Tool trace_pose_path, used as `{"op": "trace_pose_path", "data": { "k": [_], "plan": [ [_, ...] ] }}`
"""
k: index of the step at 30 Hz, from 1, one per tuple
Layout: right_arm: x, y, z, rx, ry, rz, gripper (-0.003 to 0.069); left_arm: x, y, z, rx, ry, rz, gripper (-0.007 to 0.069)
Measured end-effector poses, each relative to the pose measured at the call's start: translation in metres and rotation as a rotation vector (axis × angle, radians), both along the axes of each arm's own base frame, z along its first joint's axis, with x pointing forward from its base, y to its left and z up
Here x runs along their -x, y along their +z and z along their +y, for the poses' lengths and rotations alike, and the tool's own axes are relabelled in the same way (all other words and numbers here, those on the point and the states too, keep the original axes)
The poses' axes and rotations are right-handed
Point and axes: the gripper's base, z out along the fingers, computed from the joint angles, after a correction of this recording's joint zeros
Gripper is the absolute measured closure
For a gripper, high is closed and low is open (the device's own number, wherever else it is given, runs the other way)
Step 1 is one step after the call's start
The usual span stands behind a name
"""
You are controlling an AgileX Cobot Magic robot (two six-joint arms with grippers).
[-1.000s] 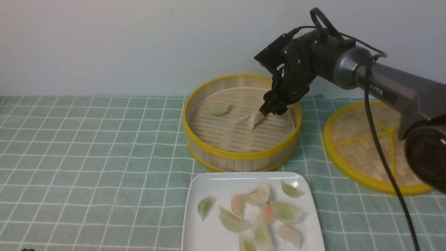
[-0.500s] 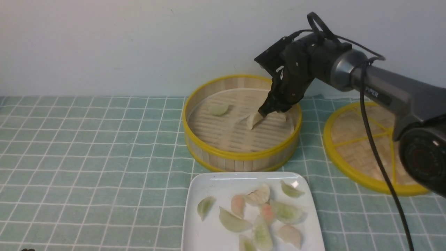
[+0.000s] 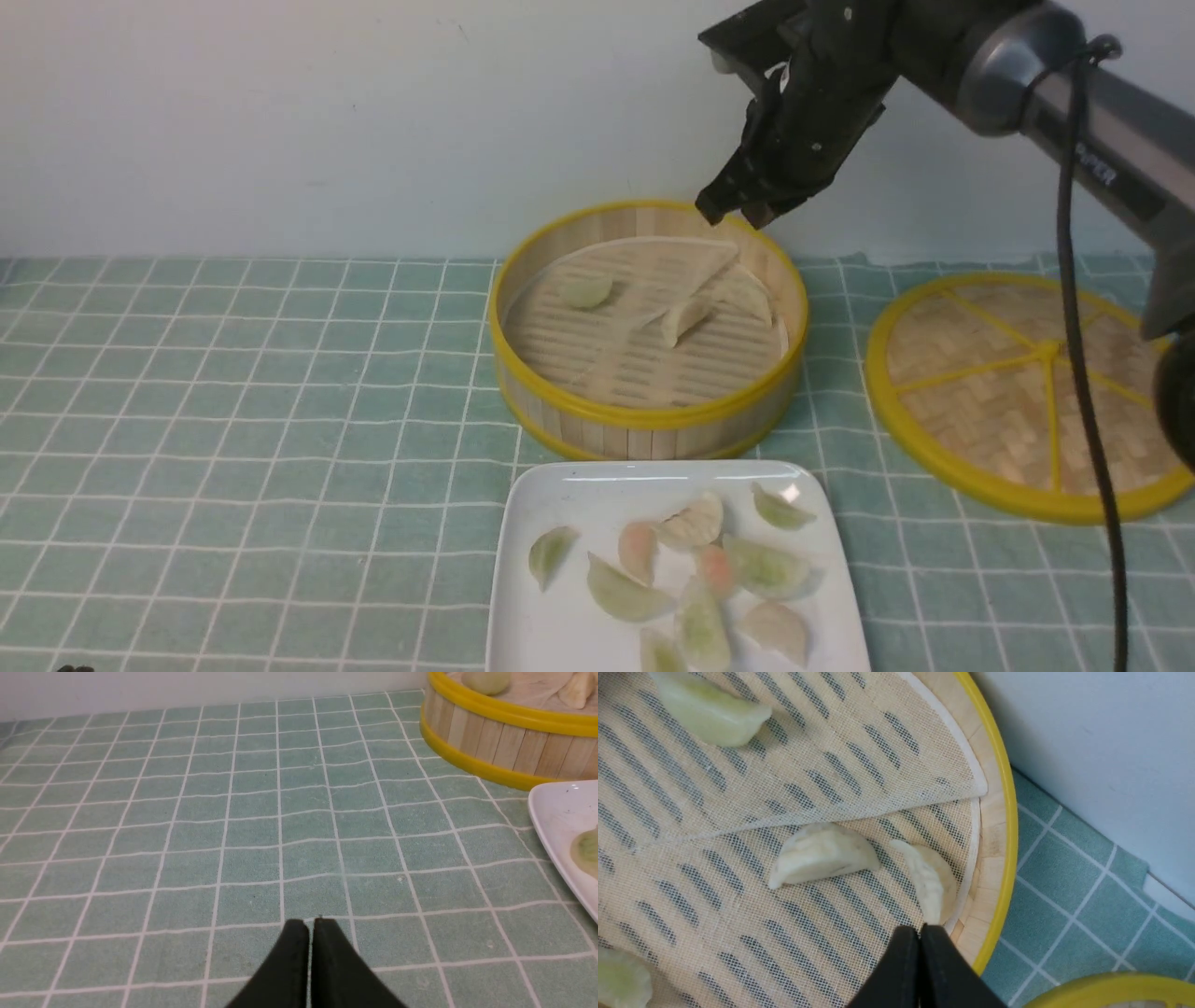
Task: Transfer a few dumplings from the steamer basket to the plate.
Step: Use the right arm to grab a dumpling from inside the steamer
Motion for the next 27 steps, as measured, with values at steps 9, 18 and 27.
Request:
{"op": "trace_pose_path", "data": {
  "k": [9, 18, 27],
  "plan": [
    [-0.017, -0.055, 0.007, 0.045, 0.036, 0.056, 0.0537, 0.0, 0.0, 0.0, 0.0, 0.0, 0.0, 0.0631],
    [-0.032, -0.107, 0.009, 0.132, 0.052, 0.045, 0.0169, 0.0, 0.0, 0.0, 0.0, 0.0, 0.0, 0.0631],
    [-0.027, -0.101, 0.009, 0.134, 0.01, 0.085, 0.0484, 0.0, 0.0, 0.0, 0.0, 0.0, 0.0, 0.0631]
  ]
}}
